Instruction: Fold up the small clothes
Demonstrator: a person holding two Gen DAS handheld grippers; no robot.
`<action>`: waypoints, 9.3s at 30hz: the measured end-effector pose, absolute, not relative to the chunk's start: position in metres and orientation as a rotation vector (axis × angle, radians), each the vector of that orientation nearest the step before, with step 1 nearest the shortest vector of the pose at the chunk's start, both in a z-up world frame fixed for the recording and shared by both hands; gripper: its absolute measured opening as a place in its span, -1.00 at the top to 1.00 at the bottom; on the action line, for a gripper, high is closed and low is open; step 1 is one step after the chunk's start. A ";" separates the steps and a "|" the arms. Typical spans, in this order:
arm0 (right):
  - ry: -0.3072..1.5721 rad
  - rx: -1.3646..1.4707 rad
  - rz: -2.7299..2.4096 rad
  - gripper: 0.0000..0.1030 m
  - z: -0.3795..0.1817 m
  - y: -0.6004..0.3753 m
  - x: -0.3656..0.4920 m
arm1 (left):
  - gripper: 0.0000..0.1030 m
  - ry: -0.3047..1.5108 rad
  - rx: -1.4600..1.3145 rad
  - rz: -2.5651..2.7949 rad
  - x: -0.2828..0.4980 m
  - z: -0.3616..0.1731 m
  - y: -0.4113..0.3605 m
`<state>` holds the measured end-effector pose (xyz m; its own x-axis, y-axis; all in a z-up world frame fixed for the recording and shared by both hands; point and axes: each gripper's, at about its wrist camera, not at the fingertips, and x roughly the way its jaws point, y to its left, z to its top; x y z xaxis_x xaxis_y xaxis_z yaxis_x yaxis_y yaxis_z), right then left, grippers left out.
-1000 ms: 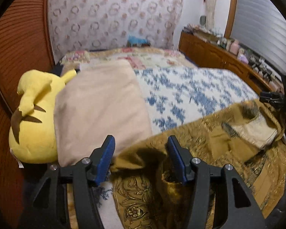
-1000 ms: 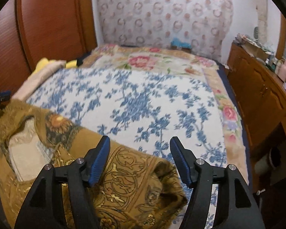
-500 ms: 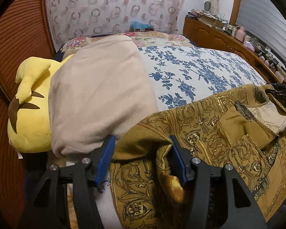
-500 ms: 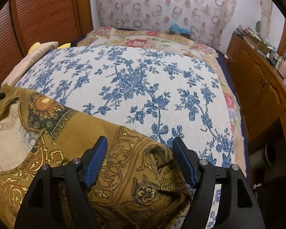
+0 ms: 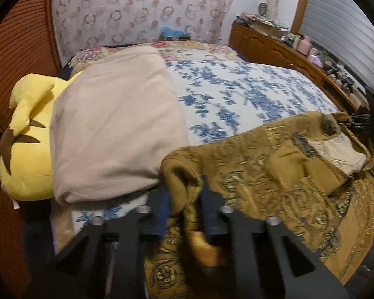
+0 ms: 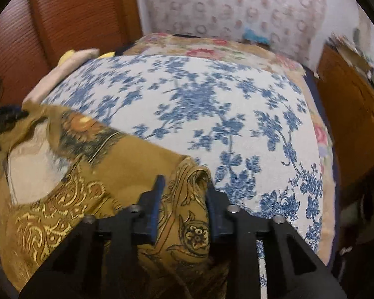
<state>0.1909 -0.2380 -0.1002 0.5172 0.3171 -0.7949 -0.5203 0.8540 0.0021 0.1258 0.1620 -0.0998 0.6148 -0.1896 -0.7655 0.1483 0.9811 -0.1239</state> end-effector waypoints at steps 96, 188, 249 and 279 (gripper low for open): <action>0.758 -0.117 0.201 0.79 -0.067 -0.321 0.048 | -0.13 0.669 -0.061 -0.039 0.012 -0.069 0.148; 0.641 -0.130 0.348 0.99 -0.057 -0.252 0.110 | 1.00 0.624 -0.107 -0.124 0.050 -0.040 0.158; 0.759 -0.250 0.493 -0.02 -0.099 -0.163 0.062 | -0.03 0.785 -0.115 0.005 -0.015 -0.104 0.178; 0.665 -0.223 0.446 -0.37 -0.131 -0.165 0.050 | 0.31 0.763 -0.186 -0.049 -0.027 -0.116 0.182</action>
